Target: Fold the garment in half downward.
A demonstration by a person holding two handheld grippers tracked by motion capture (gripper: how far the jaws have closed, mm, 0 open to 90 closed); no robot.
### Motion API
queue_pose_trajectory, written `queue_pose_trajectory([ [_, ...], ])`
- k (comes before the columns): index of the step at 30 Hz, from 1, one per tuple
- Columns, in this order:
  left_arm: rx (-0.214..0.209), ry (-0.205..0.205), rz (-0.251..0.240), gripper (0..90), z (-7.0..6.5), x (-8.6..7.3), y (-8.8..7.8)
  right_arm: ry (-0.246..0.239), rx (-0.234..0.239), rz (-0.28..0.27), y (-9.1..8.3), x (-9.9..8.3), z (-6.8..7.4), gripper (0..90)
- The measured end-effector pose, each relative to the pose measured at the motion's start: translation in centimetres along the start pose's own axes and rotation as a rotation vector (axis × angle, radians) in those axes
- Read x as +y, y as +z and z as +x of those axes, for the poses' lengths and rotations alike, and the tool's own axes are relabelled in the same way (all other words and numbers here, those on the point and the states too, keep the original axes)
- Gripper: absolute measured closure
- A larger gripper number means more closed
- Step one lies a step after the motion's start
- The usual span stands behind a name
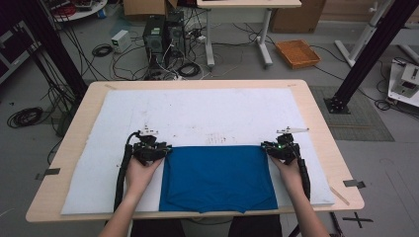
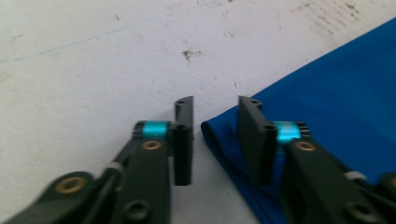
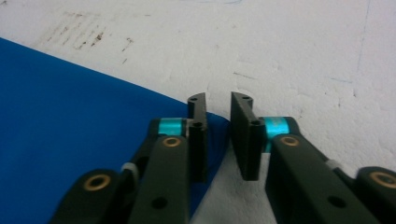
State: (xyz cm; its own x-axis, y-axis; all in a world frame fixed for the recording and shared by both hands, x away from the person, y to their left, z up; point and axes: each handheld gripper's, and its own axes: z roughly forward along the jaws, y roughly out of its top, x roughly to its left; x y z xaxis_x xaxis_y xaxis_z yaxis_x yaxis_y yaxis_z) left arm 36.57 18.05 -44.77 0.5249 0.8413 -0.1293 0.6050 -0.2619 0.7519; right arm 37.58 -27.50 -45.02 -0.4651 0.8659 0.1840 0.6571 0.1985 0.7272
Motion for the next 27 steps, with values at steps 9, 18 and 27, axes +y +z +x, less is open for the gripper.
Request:
queue_pose_trajectory([
  [9, -0.031, 0.007, -0.028, 86.5, 0.1, 0.0, 0.0, -0.039, 0.002, -0.017, -0.1, 0.1, 0.0, 86.8],
  [18, 0.001, -0.03, -0.062, 86.7, 2.1, 1.8, 1.1, -0.028, 0.003, -0.045, 1.3, 2.8, -1.1, 87.0],
  [27, 0.031, -0.035, -0.075, 86.6, 2.9, 3.0, 2.3, -0.03, -0.01, -0.059, 2.8, 4.3, -2.1, 87.0],
])
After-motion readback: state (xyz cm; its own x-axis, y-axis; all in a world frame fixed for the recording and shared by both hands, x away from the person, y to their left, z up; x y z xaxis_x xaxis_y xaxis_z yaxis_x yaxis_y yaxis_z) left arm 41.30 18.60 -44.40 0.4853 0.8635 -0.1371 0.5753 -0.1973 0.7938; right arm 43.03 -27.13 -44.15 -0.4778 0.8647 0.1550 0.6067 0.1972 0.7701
